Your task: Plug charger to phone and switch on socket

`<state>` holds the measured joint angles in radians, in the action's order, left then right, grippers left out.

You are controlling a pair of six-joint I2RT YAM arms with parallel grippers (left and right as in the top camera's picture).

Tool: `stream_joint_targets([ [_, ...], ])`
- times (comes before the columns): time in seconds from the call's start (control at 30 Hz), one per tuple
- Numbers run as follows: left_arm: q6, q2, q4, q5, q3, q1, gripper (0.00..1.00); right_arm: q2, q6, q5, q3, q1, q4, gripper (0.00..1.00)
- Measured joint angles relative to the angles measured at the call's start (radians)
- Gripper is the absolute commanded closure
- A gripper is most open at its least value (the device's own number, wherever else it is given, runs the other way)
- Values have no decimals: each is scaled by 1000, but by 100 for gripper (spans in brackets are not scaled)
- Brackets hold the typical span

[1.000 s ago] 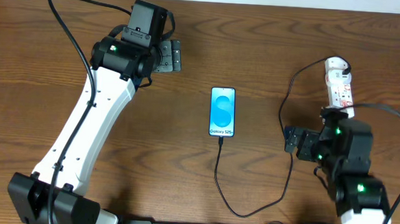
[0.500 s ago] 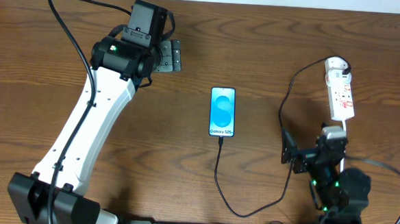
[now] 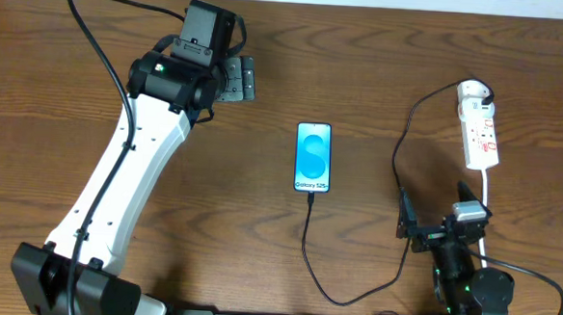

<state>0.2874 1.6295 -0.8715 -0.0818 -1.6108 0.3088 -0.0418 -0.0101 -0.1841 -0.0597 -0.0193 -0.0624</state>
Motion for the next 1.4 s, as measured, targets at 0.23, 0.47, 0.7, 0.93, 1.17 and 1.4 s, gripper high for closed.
stream_joint_targets([
  [0.23, 0, 0, 0, 0, 0, 0, 11, 27, -2, 40, 4, 0, 13, 1],
  [0.47, 0, 0, 0, 0, 0, 0, 11, 30, 2, 88, 48, 0, 70, 1],
  [0.7, 0, 0, 0, 0, 0, 0, 10, 30, 2, 138, 52, -7, 14, 1],
  [0.93, 0, 0, 0, 0, 0, 0, 10, 30, 2, 159, 53, -7, -8, 1],
  [1.17, 0, 0, 0, 0, 0, 0, 10, 30, 2, 160, 53, -7, -9, 1],
  [1.4, 0, 0, 0, 0, 0, 0, 11, 30, 2, 162, 53, -7, -8, 1],
])
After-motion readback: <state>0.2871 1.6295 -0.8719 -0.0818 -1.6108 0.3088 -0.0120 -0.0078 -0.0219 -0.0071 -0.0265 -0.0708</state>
